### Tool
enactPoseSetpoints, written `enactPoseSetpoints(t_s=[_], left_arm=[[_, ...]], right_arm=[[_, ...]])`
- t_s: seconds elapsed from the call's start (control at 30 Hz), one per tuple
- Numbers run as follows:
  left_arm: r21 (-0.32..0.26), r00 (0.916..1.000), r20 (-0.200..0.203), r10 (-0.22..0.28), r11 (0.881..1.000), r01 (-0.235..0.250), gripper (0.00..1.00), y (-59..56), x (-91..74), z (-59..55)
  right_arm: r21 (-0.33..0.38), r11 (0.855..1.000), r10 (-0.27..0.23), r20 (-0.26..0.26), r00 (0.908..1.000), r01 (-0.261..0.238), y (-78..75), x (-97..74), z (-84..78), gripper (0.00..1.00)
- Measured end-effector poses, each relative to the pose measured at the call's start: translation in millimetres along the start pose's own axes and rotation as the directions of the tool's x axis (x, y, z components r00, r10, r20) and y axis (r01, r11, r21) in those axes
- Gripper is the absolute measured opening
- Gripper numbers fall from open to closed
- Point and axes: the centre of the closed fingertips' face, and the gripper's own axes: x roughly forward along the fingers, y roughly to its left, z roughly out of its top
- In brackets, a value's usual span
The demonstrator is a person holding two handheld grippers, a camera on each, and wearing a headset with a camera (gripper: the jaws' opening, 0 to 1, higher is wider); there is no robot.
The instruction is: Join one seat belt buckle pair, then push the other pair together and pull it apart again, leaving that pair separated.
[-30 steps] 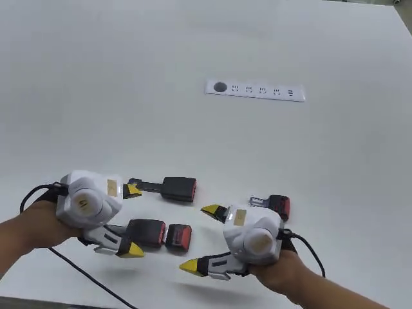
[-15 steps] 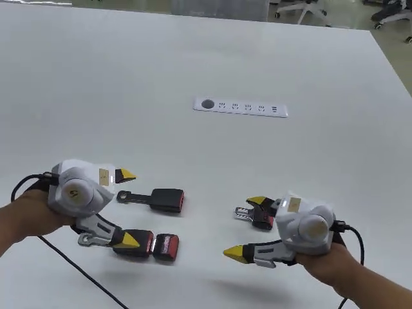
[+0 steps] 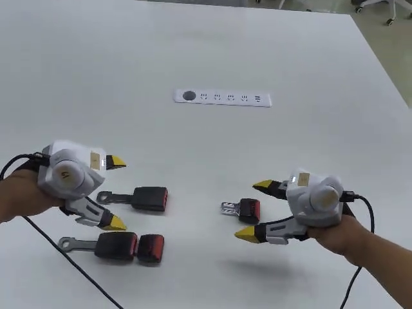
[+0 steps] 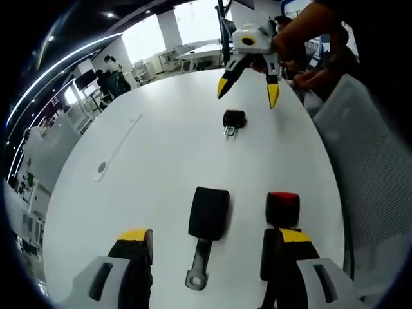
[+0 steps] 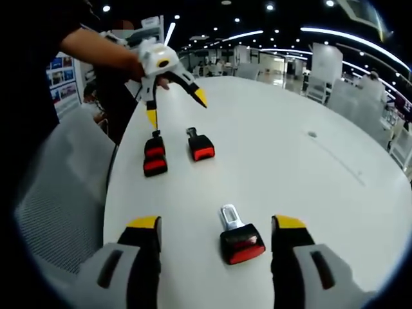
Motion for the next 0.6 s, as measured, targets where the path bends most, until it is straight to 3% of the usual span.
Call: enactPoseSetpoints(t_s=[0.1,0.27,0.37,0.43,0.6], left_arm=[[-0.029,0.9999,0.010,-0.010,1.000,0.011,0.78,5.5,8.1,0.1],[-0.012,0.9994,-0.006,-0.035,0.999,0.035,0.72,8.6,26.1,-5.9],[-0.045,0.9980,0.005,-0.063,0.997,0.063,0.71,5.3,39.9,-9.4],[-0.038,0.9968,-0.014,-0.078,0.996,0.078,0.70,4.0,47.2,-14.4],[-0.043,0.9956,-0.014,-0.093,0.995,0.092,0.66,7.0,60.2,-16.4]], right_arm=[[0.007,1.000,0.012,-0.030,0.9995,-0.012,-5.1,7.1,-9.6,0.70],[0.006,1.000,0.030,-0.060,0.9978,-0.029,-11.1,15.5,-18.7,0.66],[0.010,0.999,0.041,-0.087,0.9954,-0.040,-15.1,21.1,-26.9,0.66],[0.015,0.999,0.048,-0.094,0.9944,-0.047,-17.7,23.8,-29.3,0.65],[0.019,0.998,0.062,-0.125,0.9903,-0.060,-22.8,28.6,-40.9,0.64]])
